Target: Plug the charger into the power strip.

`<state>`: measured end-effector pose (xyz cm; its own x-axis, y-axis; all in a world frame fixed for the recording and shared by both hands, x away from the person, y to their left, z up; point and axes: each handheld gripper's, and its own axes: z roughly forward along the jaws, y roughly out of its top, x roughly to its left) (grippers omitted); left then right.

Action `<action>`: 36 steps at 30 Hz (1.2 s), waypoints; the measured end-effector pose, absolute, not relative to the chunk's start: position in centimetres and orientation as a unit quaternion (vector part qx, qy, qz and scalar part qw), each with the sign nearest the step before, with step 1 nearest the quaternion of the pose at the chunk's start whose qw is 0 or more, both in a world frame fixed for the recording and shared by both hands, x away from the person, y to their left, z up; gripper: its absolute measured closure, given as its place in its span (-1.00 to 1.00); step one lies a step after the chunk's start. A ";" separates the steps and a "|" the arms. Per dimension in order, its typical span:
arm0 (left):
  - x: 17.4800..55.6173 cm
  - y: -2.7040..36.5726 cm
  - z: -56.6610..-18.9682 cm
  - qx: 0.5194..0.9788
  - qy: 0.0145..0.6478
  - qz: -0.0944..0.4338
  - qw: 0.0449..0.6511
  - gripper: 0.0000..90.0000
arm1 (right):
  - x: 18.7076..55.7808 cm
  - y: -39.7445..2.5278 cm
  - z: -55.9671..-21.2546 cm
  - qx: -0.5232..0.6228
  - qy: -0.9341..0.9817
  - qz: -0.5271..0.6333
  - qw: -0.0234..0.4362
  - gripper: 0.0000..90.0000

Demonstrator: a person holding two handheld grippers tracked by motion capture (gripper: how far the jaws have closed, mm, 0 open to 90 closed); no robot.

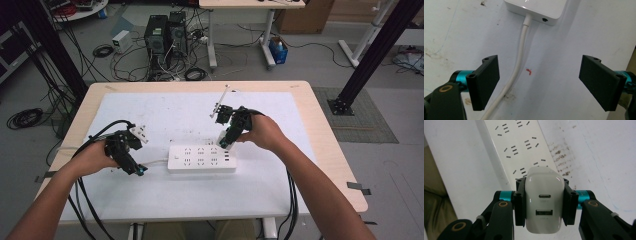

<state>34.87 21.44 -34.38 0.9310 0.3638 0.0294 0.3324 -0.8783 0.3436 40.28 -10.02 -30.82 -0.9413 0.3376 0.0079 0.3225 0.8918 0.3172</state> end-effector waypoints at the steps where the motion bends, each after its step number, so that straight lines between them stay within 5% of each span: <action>1: 34.8 21.4 -34.4 0.968 0.180 0.045 0.171 -0.62 | 40.3 -9.7 -31.1 0.164 0.974 0.155 0.025 0.38; 36: 34.7 22.0 -35.5 0.963 0.190 0.036 0.187 -0.62 | 40.8 -4.1 -35.2 0.017 0.998 0.033 0.051 0.39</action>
<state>34.69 21.97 -35.51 0.9252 0.3796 -0.0012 0.3525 -0.8581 0.3734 40.76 -4.07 -35.18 -0.9943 0.0365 -0.1002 0.0298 0.9973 0.0673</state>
